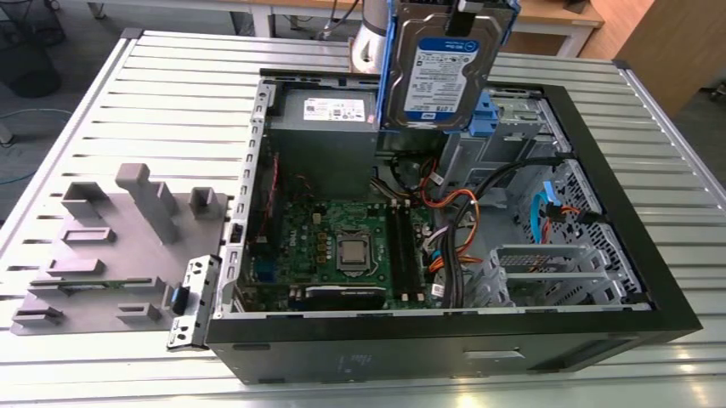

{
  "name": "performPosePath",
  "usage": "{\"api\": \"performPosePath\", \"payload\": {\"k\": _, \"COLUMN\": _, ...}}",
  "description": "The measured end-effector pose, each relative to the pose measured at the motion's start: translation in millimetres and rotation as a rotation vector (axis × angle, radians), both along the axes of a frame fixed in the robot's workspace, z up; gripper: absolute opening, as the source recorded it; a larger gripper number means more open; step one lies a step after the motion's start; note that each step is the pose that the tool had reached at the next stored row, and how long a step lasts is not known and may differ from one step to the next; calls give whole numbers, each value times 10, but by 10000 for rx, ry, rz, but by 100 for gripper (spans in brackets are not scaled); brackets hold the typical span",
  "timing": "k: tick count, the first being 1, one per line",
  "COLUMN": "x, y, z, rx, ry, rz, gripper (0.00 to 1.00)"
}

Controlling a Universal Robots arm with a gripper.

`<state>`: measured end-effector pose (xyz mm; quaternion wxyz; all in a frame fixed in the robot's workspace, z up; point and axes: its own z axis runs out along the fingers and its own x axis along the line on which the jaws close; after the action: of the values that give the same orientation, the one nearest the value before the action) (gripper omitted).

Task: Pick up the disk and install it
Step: 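Pick up the disk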

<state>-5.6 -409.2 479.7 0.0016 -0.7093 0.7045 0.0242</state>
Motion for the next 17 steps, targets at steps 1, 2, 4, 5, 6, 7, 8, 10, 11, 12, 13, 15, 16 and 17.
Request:
{"api": "performPosePath", "payload": {"k": 1, "x": 0, "y": 0, "z": 0, "rx": 0, "ry": 0, "rz": 0, "gripper": 35}}
{"api": "performPosePath", "payload": {"k": 2, "x": 1, "y": -3, "z": 0, "rx": 0, "ry": 0, "rz": 1, "gripper": 35}}
{"api": "performPosePath", "payload": {"k": 4, "x": 1, "y": -25, "z": 0, "rx": 0, "ry": 0, "rz": 1, "gripper": 35}}
{"api": "performPosePath", "payload": {"k": 5, "x": 0, "y": -39, "z": 0, "rx": 0, "ry": 0, "rz": 0, "gripper": 35}}
{"api": "performPosePath", "payload": {"k": 6, "x": 1, "y": -55, "z": 0, "rx": 0, "ry": 0, "rz": 1, "gripper": 35}}
{"api": "performPosePath", "payload": {"k": 7, "x": 0, "y": -74, "z": 0, "rx": -1, "ry": 0, "rz": 1, "gripper": 35}}
{"api": "performPosePath", "payload": {"k": 8, "x": 0, "y": -92, "z": 0, "rx": 0, "ry": 0, "rz": 1, "gripper": 35}}
{"api": "performPosePath", "payload": {"k": 10, "x": 0, "y": -133, "z": 0, "rx": 0, "ry": 0, "rz": 0, "gripper": 35}}
{"api": "performPosePath", "payload": {"k": 11, "x": 0, "y": -157, "z": 0, "rx": 0, "ry": 0, "rz": 0, "gripper": 35}}
{"api": "performPosePath", "payload": {"k": 12, "x": 0, "y": -181, "z": 0, "rx": -1, "ry": 0, "rz": 0, "gripper": 35}}
{"api": "performPosePath", "payload": {"k": 13, "x": 0, "y": -204, "z": 0, "rx": 0, "ry": 0, "rz": 0, "gripper": 35}}
{"api": "performPosePath", "payload": {"k": 15, "x": 0, "y": -251, "z": 0, "rx": 0, "ry": 0, "rz": 0, "gripper": 35}}
{"api": "performPosePath", "payload": {"k": 16, "x": 0, "y": -275, "z": 0, "rx": -1, "ry": 0, "rz": 0, "gripper": 35}}
{"api": "performPosePath", "payload": {"k": 17, "x": 0, "y": -299, "z": 0, "rx": 0, "ry": 0, "rz": 0, "gripper": 35}}
